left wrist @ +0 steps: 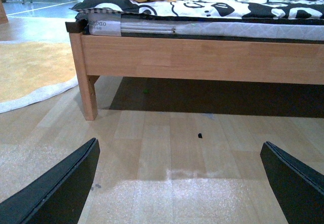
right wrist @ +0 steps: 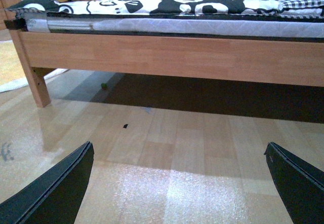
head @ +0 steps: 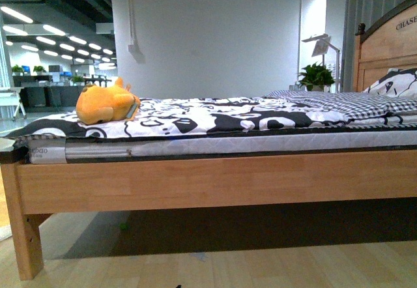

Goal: Put away toys

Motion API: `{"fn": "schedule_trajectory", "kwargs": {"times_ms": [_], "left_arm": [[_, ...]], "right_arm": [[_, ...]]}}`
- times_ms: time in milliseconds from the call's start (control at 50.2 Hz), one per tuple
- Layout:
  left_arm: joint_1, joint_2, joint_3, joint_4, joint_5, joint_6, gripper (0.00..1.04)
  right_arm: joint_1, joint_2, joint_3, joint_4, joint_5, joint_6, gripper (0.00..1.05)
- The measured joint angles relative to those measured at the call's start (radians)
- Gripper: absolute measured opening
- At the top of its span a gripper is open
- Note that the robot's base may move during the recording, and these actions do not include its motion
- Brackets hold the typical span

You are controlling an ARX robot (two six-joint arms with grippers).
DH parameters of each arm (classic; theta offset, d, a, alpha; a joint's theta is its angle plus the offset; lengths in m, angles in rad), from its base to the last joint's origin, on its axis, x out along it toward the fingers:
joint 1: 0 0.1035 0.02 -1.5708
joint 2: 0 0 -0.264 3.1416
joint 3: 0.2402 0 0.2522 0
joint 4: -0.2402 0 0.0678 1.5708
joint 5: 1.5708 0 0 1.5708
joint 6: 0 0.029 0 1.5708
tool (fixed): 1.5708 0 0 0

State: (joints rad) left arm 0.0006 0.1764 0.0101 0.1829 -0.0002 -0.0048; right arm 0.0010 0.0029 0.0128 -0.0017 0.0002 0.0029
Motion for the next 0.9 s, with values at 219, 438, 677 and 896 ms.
{"fn": "schedule_trajectory", "kwargs": {"times_ms": [219, 438, 677, 896], "left_arm": [[0.000, 0.000, 0.000, 0.000, 0.000, 0.000, 0.99], [0.000, 0.000, 0.000, 0.000, 0.000, 0.000, 0.99], [0.000, 0.000, 0.000, 0.000, 0.000, 0.000, 0.99], [0.000, 0.000, 0.000, 0.000, 0.000, 0.000, 0.99]], "right_arm": [[0.000, 0.000, 0.000, 0.000, 0.000, 0.000, 1.04], [0.000, 0.000, 0.000, 0.000, 0.000, 0.000, 1.04], [0.000, 0.000, 0.000, 0.000, 0.000, 0.000, 1.04], [0.000, 0.000, 0.000, 0.000, 0.000, 0.000, 1.04]]}}
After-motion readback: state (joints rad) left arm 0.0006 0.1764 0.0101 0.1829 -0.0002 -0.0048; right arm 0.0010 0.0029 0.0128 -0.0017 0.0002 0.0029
